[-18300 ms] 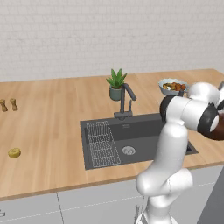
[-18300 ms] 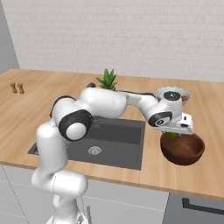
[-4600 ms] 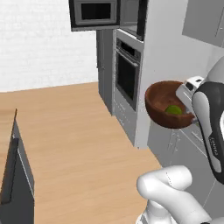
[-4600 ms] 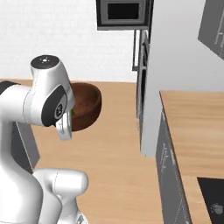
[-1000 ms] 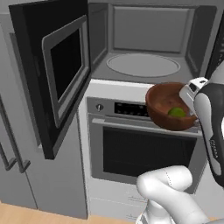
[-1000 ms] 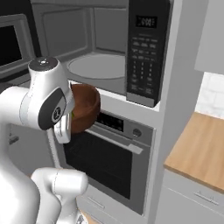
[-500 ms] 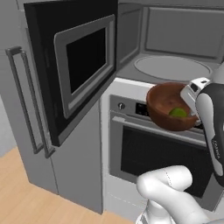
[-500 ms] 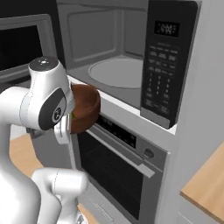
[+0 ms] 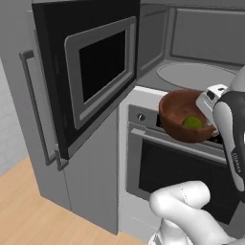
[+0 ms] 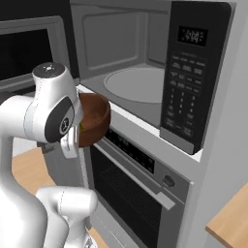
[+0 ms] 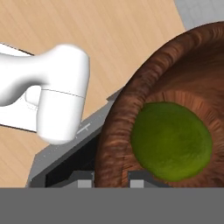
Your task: Pick the lime from the sink and place it in the bowl. Then pick the bowl and place it in the microwave. Then close the microwave door and press the start button.
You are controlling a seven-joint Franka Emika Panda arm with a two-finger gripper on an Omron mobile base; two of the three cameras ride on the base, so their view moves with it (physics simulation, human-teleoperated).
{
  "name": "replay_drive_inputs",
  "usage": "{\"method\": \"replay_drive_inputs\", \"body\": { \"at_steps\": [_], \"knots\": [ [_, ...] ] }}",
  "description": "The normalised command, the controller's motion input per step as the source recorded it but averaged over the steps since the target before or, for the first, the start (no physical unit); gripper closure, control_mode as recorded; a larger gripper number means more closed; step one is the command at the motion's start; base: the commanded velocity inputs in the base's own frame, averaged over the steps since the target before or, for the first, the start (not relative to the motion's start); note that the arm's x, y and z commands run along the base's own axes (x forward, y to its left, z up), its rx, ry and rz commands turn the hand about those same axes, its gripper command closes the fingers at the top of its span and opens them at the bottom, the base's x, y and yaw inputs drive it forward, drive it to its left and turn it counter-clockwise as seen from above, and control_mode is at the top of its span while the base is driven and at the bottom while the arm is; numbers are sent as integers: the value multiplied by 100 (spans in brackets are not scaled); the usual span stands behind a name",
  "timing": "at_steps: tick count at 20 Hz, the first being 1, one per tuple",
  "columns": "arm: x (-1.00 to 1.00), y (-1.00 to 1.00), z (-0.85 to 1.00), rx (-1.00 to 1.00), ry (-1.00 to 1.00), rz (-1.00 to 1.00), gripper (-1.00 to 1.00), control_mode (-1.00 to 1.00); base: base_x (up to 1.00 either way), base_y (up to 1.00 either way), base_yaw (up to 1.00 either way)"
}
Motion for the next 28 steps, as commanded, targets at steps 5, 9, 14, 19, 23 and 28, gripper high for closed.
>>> {"method": "replay_drive_inputs", "body": {
  "at_steps": [5, 9, 14, 19, 23, 28],
  "knots": [
    [0, 0, 0, 0, 0, 0, 100, 100, 47, 0, 1],
    [0, 0, 9, 0, -5, 0, 100, -100, 0, 5, 0],
    [-3, 9, 67, 0, -20, -6, 100, -100, 0, 0, 0],
    [11, 0, 54, 0, -10, -15, 100, -100, 0, 0, 0],
    [37, 0, 37, 0, -1, -22, 100, -100, 0, 0, 0],
    [54, 0, 20, 0, -17, -26, 100, -100, 0, 0, 0]
  ]
}}
